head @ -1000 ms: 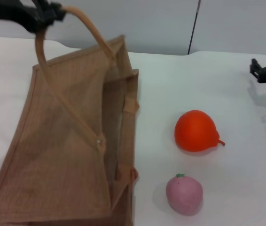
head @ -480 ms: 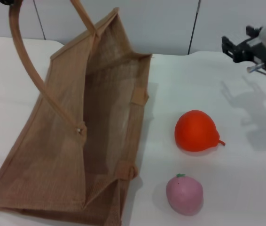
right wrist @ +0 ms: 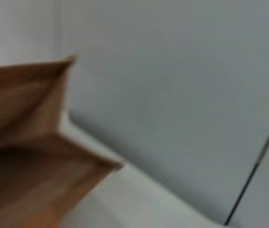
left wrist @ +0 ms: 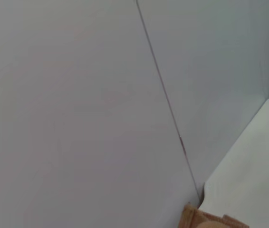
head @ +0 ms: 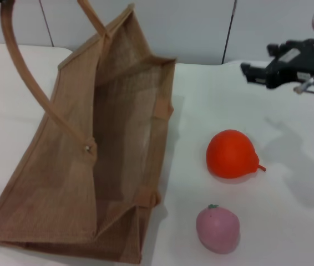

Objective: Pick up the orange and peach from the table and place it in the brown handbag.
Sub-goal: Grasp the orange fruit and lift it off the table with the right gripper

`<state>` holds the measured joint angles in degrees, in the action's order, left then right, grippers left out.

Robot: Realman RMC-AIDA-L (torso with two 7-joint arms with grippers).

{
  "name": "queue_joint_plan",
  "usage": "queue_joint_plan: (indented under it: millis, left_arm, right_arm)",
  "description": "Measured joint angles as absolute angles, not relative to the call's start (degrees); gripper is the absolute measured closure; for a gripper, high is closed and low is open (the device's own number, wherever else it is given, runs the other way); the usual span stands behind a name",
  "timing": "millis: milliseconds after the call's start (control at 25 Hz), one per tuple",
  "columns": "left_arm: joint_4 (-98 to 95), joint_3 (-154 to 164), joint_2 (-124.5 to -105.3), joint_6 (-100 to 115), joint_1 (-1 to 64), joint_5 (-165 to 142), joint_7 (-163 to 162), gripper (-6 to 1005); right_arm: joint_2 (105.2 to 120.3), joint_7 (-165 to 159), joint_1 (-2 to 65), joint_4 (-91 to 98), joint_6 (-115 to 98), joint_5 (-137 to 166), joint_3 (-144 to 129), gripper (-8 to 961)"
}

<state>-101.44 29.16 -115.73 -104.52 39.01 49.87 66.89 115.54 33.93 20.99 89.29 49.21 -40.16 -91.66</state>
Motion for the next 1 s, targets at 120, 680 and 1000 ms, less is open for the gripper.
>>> queue_joint_plan:
  millis: [120,680,1000]
  left_arm:
    - [-102.08,28.95,-115.68,-104.59,38.68,49.76,66.87,874]
    - [-103.62,28.37,-115.96,-104.69,38.03,49.74,66.77,870]
    - [-103.62,28.66,-116.01,-105.48,38.43,49.84,66.37,868]
  right_arm:
    - [115.46,31.27,20.61,95.57,58.78,-37.67,-91.31,282]
    - [115.64,27.9,21.16,99.45,78.25,-36.99,-91.34,276]
    - [115.75,28.0,24.76,90.61,76.27,-40.42,-91.97,263]
